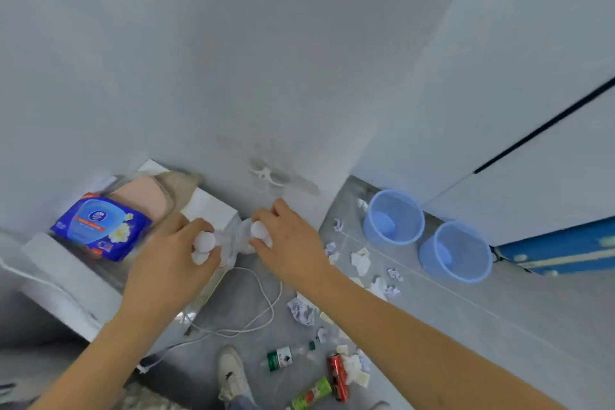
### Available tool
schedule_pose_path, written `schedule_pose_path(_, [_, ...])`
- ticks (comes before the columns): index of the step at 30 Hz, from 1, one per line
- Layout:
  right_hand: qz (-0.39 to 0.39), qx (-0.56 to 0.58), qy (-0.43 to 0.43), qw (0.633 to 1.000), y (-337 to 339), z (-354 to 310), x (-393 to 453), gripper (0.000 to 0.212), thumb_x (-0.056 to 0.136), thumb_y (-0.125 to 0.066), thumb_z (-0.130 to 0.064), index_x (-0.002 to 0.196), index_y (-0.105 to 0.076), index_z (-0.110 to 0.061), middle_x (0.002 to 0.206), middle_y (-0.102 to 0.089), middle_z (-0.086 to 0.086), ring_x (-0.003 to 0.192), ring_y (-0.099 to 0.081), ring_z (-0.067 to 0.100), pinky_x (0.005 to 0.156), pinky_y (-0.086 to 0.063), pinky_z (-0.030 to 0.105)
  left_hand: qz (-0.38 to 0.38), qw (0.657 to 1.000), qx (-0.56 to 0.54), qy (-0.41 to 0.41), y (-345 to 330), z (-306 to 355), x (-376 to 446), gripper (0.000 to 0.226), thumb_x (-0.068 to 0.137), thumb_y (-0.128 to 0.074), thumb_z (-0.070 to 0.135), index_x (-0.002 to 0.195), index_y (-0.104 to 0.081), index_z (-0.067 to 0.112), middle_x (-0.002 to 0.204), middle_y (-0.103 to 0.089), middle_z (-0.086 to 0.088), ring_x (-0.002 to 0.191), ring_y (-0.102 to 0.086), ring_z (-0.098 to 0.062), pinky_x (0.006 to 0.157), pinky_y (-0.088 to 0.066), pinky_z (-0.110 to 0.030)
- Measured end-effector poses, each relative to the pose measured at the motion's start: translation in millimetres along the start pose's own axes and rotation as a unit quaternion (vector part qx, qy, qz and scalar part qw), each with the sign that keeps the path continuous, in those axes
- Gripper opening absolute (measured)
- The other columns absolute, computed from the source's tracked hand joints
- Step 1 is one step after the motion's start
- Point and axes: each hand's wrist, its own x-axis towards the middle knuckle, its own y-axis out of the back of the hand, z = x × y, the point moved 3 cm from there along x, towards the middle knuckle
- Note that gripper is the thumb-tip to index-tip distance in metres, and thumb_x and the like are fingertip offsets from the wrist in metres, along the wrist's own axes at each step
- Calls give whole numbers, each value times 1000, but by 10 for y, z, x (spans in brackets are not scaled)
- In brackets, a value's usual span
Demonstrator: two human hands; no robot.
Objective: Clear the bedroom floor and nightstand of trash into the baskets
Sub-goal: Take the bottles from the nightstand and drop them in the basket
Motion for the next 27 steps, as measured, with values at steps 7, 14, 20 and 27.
schedule_pose_path(7, [55,-34,-95,993,1404,978,-1436,25,91,-64,-40,107,-59,-21,104,-52,1,84,-58,25,57,-46,36,-104,992,-43,-59,-429,1546,-708,21,79,-81,23,90,-65,30,88,-52,8,68,-60,-23,60,-50,-37])
schedule_pose_path(14, [89,-86,-237,964,2166,2007,-2127,25,91,-69,-43,103,-58,-24,98,-49,-5,85,-59,22,56,-43,33,-136,974,-85,-157,-957,2669,-196,11,85,-72,30,92,-63,26,90,-49,5,71,-59,-24,64,-52,-43])
schedule_pose_path(20, [124,-74,-273,951,2223,3017,-1906,24,91,-69,-42,104,-58,-25,99,-51,-3,85,-58,22,58,-48,38,-150,968,-59,-195,-1788,3407,472,10,89,-68,30,92,-63,22,91,-49,2,70,-58,-26,66,-53,-45])
schedule_pose_path(27, [105,-28,-222,969,1833,4749,-1236,22,91,-69,-34,105,-60,-20,104,-53,3,89,-57,27,67,-52,46,-124,980,-68,-141,-3366,3894,1138,10,86,-74,28,91,-64,26,87,-50,4,70,-56,-18,65,-52,-42])
